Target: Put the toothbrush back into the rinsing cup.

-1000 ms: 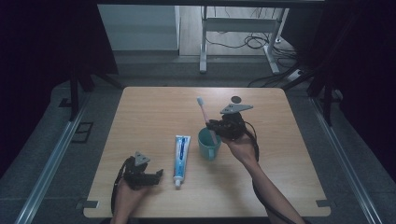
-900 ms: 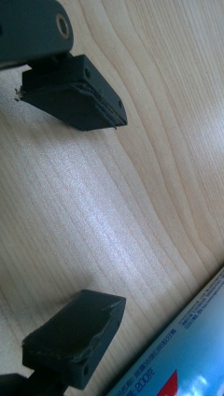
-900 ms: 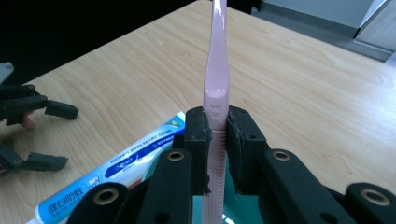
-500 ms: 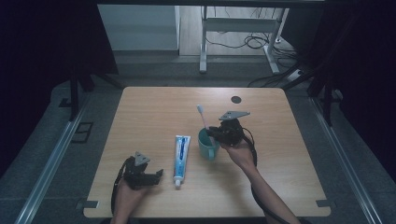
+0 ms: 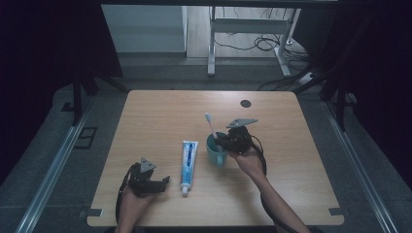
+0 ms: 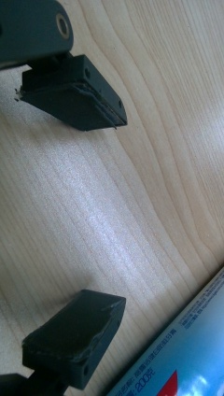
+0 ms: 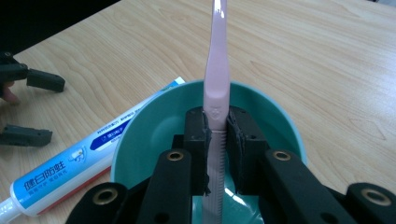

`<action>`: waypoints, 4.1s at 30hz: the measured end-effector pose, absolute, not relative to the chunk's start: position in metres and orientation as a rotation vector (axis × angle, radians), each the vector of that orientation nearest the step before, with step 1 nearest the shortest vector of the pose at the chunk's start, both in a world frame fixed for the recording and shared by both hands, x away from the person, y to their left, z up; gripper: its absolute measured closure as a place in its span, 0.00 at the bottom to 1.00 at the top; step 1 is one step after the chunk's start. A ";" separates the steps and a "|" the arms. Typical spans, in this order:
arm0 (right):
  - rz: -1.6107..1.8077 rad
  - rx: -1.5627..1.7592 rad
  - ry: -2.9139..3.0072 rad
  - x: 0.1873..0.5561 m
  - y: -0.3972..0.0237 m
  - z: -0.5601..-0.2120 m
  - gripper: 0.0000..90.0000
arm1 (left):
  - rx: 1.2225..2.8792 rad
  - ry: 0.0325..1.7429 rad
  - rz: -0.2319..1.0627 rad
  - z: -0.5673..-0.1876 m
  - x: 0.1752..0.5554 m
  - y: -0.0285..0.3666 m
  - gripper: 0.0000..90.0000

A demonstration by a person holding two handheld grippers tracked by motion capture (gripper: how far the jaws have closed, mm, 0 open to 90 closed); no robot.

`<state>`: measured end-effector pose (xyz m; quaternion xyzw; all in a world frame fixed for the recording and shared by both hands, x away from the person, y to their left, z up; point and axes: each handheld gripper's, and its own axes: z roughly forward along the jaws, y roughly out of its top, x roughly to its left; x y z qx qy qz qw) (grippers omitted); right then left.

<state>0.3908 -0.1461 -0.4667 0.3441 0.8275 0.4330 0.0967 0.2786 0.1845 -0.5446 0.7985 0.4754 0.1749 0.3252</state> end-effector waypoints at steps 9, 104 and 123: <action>1.228 1.019 2.487 0.391 -0.144 -0.473 0.86 | 2.093 1.247 0.458 -0.545 0.279 0.184 0.14; 1.107 0.959 2.412 0.331 -0.239 -0.454 0.00 | 2.095 1.244 0.463 -0.545 0.279 0.185 0.14; 1.065 1.021 2.369 0.308 -0.268 -0.483 0.00 | 2.093 1.246 0.460 -0.545 0.279 0.184 0.14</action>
